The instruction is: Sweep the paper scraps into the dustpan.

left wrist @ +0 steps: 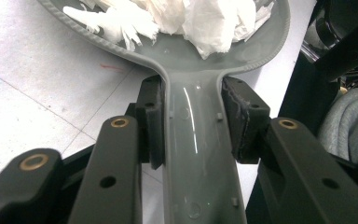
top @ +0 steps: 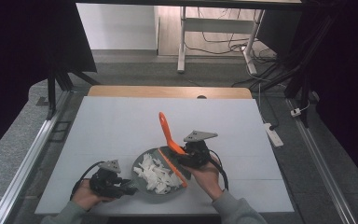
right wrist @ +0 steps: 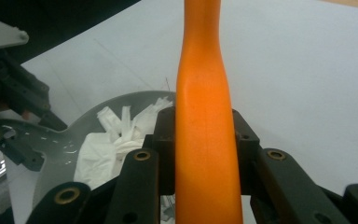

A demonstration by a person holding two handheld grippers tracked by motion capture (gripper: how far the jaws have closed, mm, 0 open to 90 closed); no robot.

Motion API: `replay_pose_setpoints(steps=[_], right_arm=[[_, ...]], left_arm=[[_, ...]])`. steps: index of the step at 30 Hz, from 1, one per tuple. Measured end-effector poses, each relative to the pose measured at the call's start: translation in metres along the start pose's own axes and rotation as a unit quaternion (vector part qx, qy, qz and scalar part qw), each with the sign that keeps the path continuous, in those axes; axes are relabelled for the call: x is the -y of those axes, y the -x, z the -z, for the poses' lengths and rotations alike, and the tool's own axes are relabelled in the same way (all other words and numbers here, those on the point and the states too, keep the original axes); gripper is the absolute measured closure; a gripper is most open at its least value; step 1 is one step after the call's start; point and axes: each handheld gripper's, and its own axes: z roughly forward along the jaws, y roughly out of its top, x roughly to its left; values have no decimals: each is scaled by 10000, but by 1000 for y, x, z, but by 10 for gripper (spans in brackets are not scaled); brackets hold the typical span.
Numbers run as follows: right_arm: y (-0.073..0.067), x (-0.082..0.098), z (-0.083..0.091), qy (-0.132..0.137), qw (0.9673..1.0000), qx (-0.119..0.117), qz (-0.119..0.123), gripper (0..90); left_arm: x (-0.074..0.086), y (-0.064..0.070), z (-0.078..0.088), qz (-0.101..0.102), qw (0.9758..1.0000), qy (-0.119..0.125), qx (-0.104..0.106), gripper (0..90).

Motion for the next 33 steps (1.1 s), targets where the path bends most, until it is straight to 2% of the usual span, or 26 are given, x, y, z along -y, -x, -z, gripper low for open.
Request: replay_pose_setpoints(steps=[5,9,13,15,18,21,23,26,33], right_arm=[[14,7,0,-93,9996,222,-129,705],[20,17,-13,-238,9990,265,-266,705],[12,22,-26,-286,9989,225,-285,706],[5,23,-28,-214,9991,215,-286,706],[-6,23,-28,-159,9995,79,-244,705],[-12,20,-24,-36,9997,-51,-229,705],[-12,17,-21,49,9998,-50,-201,705],[-5,15,-13,193,9993,-78,-313,706],[13,11,13,551,9974,105,-458,705]], left_arm=[[0,1,0,18,10000,-3,-10,612],[-1,2,-1,37,10000,8,-16,611],[-1,2,-1,24,10000,5,-20,612],[-1,2,-1,26,10000,3,-21,612],[-1,2,-1,30,10000,8,-20,612],[-1,2,-1,47,10000,13,-18,612],[-1,2,-1,44,10000,16,-18,612],[-1,2,-1,47,10000,22,-15,612],[0,0,1,68,9999,106,-60,612]])
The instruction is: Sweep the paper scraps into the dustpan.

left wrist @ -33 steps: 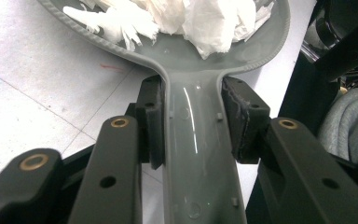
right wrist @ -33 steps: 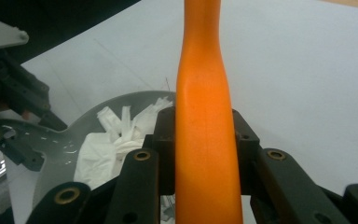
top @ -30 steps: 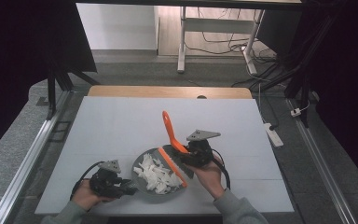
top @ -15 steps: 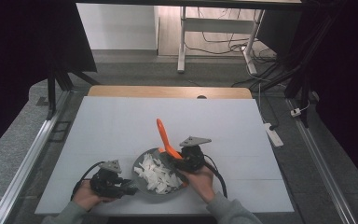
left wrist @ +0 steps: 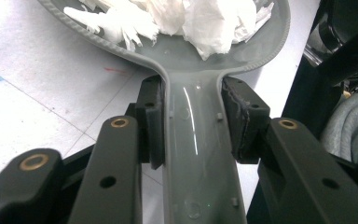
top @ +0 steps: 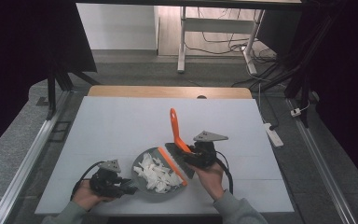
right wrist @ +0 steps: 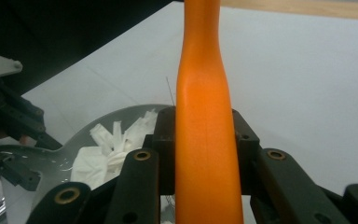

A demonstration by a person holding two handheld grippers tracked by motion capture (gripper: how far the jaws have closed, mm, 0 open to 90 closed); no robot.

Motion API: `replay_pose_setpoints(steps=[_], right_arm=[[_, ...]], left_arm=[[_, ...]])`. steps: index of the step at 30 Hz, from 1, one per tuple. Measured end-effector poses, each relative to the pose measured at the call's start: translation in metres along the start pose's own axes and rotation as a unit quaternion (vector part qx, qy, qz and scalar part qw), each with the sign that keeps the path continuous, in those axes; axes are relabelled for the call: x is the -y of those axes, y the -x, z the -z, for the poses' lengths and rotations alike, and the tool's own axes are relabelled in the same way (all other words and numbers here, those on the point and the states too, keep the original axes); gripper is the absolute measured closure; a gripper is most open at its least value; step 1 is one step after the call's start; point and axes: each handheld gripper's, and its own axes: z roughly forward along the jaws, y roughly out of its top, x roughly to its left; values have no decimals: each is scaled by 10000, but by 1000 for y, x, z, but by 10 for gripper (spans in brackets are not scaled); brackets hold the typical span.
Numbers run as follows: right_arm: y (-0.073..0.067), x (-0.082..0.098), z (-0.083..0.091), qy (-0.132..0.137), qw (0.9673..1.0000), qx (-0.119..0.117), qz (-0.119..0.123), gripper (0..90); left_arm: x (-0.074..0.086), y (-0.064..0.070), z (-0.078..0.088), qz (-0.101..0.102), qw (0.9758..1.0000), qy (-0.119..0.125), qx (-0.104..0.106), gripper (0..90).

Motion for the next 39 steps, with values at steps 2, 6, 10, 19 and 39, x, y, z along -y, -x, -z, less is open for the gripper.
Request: replay_pose_setpoints(steps=[2,6,10,19,39], right_arm=[[4,-2,5,34,10000,36,-19,706],[12,-3,13,94,9999,86,-40,705],[19,-5,19,134,9998,116,-38,705],[32,-4,32,101,9999,119,21,705],[56,7,63,-16,9995,123,288,705]], left_arm=[[0,0,1,8,10000,54,-17,612],[1,0,4,10,9998,187,-65,612],[1,-1,6,68,9994,306,-128,612],[1,-3,11,360,9968,609,-374,612],[2,-2,30,815,9840,1443,-650,611]])
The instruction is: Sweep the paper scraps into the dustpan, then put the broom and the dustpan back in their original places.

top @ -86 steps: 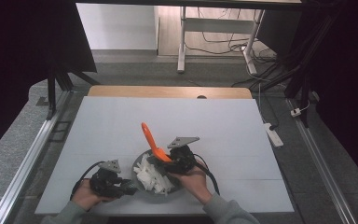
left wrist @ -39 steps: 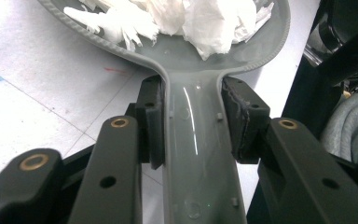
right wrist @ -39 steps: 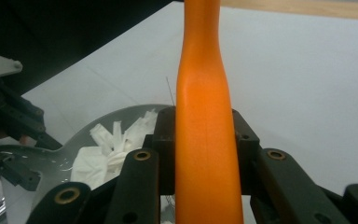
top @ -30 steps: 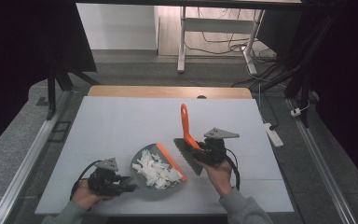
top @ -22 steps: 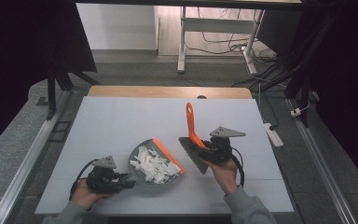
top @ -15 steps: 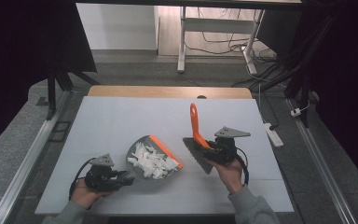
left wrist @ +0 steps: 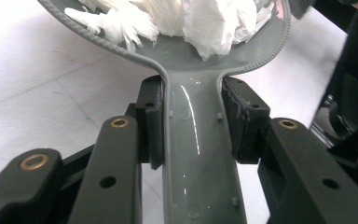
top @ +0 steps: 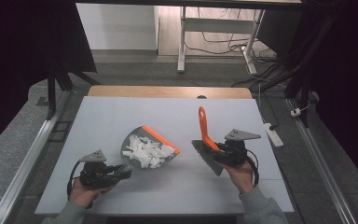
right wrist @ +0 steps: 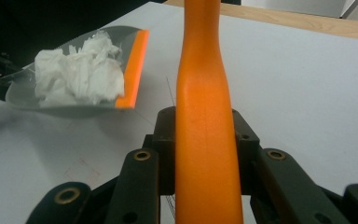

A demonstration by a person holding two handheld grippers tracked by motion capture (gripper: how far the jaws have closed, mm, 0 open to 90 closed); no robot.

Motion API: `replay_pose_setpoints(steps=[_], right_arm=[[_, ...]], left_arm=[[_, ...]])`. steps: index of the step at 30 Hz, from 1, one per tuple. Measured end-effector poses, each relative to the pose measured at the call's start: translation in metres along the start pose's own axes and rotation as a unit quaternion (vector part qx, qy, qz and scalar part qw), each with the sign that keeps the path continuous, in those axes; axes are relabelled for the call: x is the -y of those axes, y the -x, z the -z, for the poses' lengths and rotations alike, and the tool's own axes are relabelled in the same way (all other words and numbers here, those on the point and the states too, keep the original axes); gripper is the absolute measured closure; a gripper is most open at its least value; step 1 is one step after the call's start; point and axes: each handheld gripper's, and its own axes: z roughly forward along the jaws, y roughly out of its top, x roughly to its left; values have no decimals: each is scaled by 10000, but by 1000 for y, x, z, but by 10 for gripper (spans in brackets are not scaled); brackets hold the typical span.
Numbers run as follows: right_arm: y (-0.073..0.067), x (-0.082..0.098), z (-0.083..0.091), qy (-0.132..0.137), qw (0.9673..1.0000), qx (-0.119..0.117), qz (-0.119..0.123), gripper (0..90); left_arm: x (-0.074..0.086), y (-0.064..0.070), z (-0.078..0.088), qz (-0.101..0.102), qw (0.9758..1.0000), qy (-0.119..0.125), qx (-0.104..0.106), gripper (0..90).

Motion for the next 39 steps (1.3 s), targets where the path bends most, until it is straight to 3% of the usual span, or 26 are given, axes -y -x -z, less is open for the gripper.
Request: replay_pose_setpoints(steps=[9,27,39], right_arm=[[11,7,12,-70,9999,135,-51,705],[18,13,19,-147,9998,65,-97,705],[19,16,20,-220,9997,-38,-123,705]], left_arm=[[2,-8,7,228,9992,205,-237,611],[4,-16,12,541,9965,377,-516,611],[7,-23,13,829,9920,362,-884,611]])
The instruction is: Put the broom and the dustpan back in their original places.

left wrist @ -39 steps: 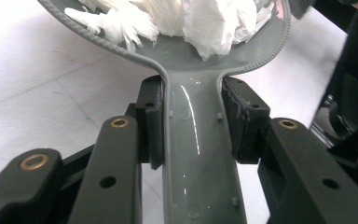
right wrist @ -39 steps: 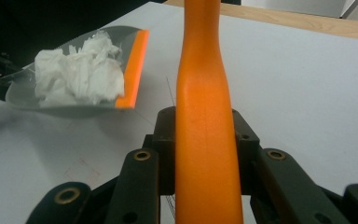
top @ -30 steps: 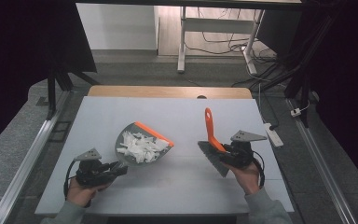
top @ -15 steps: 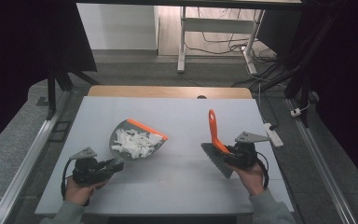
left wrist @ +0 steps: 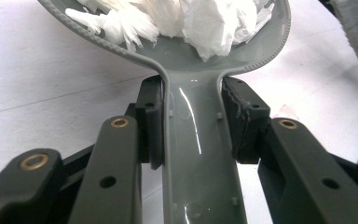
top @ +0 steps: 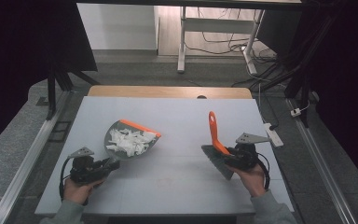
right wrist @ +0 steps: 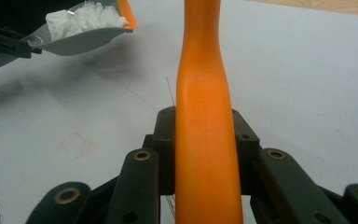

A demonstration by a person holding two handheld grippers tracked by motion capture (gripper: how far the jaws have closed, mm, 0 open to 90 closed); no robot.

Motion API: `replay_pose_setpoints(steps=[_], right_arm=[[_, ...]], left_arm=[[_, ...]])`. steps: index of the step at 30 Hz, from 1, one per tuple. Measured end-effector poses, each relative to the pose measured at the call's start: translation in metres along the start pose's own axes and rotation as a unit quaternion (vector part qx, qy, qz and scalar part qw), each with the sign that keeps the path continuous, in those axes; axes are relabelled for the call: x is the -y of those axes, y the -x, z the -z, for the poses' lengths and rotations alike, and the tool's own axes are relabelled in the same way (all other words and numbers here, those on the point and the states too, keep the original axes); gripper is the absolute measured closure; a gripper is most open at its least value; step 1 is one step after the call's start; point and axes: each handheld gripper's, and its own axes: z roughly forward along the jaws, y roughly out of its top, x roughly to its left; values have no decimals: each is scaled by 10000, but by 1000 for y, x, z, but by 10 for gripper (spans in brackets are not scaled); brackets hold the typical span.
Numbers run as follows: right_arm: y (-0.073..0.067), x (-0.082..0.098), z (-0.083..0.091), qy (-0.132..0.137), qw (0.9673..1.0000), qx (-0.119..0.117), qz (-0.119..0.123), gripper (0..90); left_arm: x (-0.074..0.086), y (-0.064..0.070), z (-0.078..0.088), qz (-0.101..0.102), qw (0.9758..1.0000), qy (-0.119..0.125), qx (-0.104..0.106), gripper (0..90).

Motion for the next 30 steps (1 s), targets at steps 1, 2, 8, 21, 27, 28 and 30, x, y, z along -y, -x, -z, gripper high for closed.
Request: replay_pose_setpoints(steps=[1,2,8,21,27,28,30], right_arm=[[0,0,0,-10,10000,-5,-11,705],[0,0,0,-25,10000,-30,-49,705],[1,2,0,-73,9998,-138,-134,705],[5,4,4,-208,9982,-392,-397,705],[10,8,0,-337,9974,-420,-477,705],[11,9,0,-358,9973,-409,-493,705],[12,10,-1,-390,9970,-405,-534,705]], left_arm=[[0,0,0,27,10000,2,-46,611],[0,0,0,65,9999,15,-93,611],[2,-1,-2,311,9986,84,-420,610],[1,1,-13,559,9946,185,-860,610],[1,-1,-20,630,9912,180,-1151,611],[1,-2,-21,641,9904,159,-1214,611],[1,-3,-24,667,9888,137,-1332,611]])
